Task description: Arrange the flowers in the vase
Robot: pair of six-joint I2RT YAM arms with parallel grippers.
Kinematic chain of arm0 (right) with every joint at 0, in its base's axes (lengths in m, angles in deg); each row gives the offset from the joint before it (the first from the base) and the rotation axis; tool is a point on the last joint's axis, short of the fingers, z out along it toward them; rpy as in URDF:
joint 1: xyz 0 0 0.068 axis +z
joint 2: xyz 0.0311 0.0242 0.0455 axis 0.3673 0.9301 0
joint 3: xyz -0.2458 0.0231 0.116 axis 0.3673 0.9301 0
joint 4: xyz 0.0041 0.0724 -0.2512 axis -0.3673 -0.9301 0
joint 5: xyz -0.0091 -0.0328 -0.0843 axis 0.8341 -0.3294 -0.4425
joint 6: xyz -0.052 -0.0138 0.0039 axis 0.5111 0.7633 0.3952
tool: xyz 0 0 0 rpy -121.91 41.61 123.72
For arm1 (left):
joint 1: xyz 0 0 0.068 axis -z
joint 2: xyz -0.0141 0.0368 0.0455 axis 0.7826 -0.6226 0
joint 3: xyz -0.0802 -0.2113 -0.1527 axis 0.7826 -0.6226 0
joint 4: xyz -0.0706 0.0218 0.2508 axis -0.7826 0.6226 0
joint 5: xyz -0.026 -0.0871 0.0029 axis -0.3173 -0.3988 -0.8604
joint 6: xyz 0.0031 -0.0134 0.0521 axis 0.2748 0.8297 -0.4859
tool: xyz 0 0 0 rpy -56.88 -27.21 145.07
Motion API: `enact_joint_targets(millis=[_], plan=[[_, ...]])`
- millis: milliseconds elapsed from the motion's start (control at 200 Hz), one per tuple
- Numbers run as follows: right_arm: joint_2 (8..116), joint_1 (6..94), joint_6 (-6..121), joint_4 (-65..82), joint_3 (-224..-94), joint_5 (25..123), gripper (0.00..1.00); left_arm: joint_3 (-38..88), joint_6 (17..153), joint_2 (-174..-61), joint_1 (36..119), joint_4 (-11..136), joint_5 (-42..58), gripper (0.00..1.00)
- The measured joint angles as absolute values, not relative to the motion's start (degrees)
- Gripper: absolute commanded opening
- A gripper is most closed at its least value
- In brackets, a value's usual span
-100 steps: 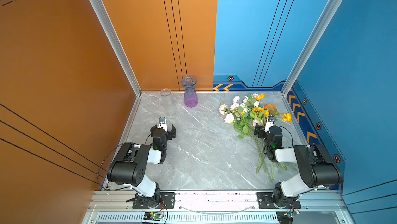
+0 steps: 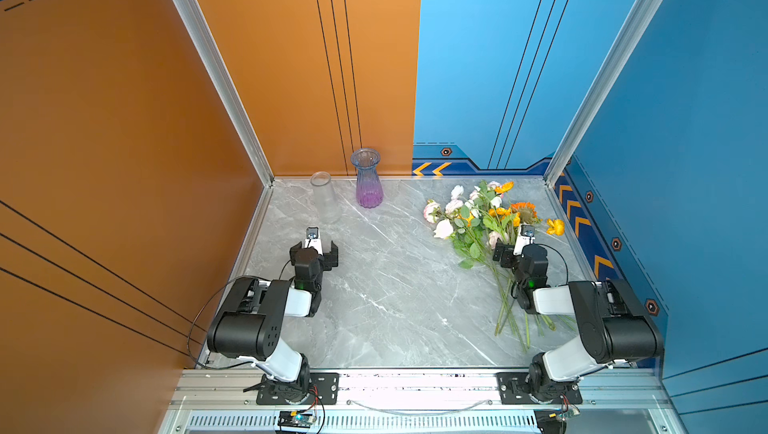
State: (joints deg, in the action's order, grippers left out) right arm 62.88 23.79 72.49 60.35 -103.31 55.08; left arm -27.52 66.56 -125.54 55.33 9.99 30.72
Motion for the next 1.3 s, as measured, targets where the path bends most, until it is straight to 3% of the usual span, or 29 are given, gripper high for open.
enact_joint_targets(millis=[355,526,731,931,1301], plan=[[62.0,23.8,72.5,60.5,-102.8,55.0,1.00,-26.4,68.2,-124.7,53.4,12.9,29.2,0.98],[46.2,25.6,72.1,49.9,-101.7,53.1,1.00,-29.0,68.5,-113.9,55.0,14.6,33.3,0.98],[29.8,27.9,67.5,24.0,-117.1,56.3,1.00,-27.4,71.0,-100.6,58.2,26.8,34.9,0.98],[28.7,41.8,61.9,9.0,-126.5,59.9,1.00,-14.5,71.4,-102.0,58.8,40.1,31.7,0.98],[46.3,69.2,58.3,3.0,-141.3,63.3,1.00,5.0,71.7,-121.0,51.0,44.2,18.5,0.98]])
